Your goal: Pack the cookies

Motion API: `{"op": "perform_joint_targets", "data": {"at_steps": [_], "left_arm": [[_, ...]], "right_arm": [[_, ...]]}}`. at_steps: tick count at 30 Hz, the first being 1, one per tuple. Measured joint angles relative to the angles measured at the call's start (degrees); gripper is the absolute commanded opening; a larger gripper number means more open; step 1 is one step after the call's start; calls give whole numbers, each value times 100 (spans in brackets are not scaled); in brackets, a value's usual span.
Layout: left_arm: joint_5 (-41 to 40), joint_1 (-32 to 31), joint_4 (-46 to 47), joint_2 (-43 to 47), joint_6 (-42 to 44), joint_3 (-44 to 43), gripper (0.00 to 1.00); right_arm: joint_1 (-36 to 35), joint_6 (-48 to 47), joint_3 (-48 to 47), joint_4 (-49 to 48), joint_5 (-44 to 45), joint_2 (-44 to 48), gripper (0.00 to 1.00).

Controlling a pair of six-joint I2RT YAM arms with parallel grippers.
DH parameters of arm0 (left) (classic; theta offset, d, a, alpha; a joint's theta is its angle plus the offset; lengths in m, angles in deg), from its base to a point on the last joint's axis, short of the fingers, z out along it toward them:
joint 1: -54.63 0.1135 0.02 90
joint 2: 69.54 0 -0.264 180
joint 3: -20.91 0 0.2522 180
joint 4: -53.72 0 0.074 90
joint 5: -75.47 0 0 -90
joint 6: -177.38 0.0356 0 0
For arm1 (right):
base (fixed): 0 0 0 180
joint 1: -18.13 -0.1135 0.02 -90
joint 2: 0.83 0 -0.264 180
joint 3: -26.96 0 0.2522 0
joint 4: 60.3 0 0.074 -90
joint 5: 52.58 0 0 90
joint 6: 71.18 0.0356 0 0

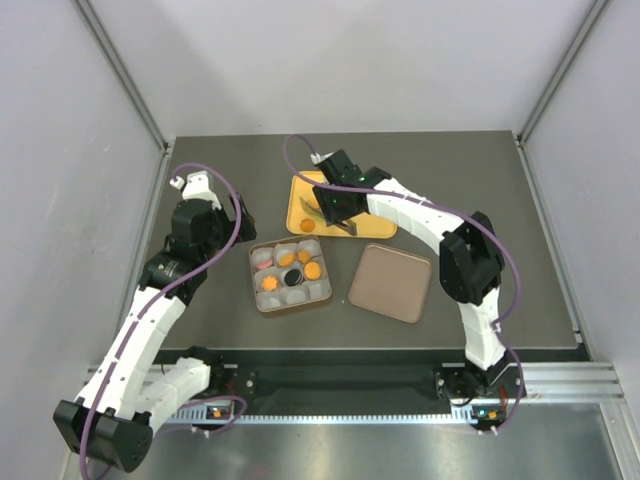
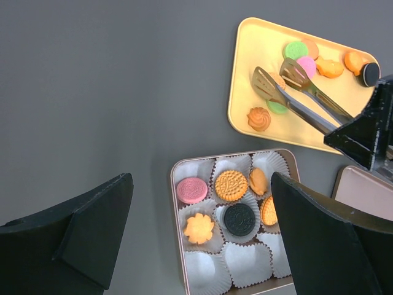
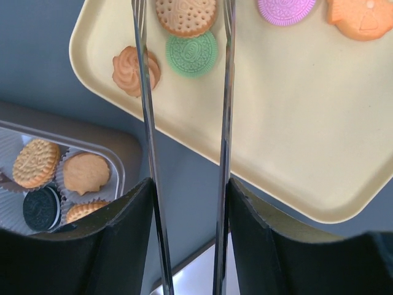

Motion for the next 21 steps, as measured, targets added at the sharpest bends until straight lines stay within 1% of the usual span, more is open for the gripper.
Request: {"op": "perform_joint_targets", "data": {"at_steps": [4, 13, 21], "left_arm": [[0, 0, 0, 0, 0, 0, 99], [20, 2, 0, 0, 0, 0, 99], [37, 7, 0, 0, 0, 0, 99]], "right_arm": [[-20, -2, -63, 7, 39, -105, 43], [-33, -4, -103, 35, 153, -105, 33], [-35, -4, -105, 66, 273, -22, 32]]}}
